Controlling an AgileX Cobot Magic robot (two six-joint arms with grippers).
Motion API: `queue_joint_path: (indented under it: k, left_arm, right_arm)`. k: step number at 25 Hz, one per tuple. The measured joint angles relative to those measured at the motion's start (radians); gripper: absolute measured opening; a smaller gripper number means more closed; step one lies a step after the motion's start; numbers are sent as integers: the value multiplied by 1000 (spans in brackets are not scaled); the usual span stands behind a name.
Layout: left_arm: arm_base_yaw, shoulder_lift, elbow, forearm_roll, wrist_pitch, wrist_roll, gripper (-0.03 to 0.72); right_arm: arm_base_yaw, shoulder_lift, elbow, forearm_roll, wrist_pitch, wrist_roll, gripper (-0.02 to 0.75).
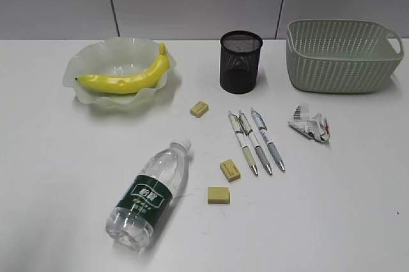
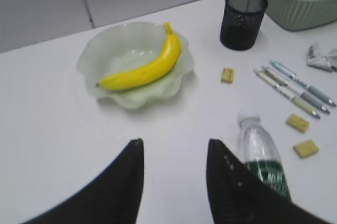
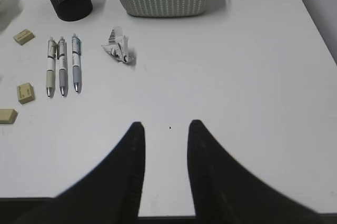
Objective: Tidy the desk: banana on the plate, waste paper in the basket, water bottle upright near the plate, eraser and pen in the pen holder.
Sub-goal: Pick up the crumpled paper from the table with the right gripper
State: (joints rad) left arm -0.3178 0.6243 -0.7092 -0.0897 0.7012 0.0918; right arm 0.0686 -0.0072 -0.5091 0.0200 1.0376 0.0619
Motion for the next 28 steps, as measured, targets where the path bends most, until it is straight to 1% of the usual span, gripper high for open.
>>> queue_joint_path:
  k: [2, 5, 8, 10, 13, 15, 17, 19, 21, 23, 26, 28]
  left_arm:
    - [0, -155, 49, 84, 146, -81, 300]
    - [0, -371, 86, 125, 297, -130, 300]
    - [0, -535, 112, 148, 354, -165, 300]
    - [0, -608, 142, 149, 360, -176, 300]
    - [0, -629, 168, 145, 362, -183, 300]
    - [0, -629, 171, 143, 361, -183, 300]
    - [0, -629, 171, 143, 360, -184, 299]
    - [0, -629, 171, 143, 360, -184, 299]
    - [0, -629, 171, 142, 360, -184, 299]
    - [0, -629, 171, 142, 360, -185, 299]
    - [0, -629, 171, 142, 360, -186, 299]
    - [0, -629, 171, 141, 360, -186, 299]
  right_arm:
    - [0, 2, 0, 1, 0, -5, 237]
    - [0, 53, -2, 30, -3, -62, 237]
    - [0, 163, -17, 81, -44, -134, 237]
    - [0, 244, -22, 116, -106, -177, 237]
    - [0, 403, -24, 147, -190, -235, 241]
    - [0, 535, -24, 157, -259, -260, 264]
    - [0, 700, -28, 176, -372, -275, 308]
    - [0, 926, -48, 212, -479, -303, 375]
    - [0, 1127, -91, 262, -556, -339, 430]
    - [0, 1339, -161, 319, -601, -386, 464]
    - [0, 1584, -273, 360, -643, -413, 479]
    - [10, 1697, -345, 374, -669, -427, 480]
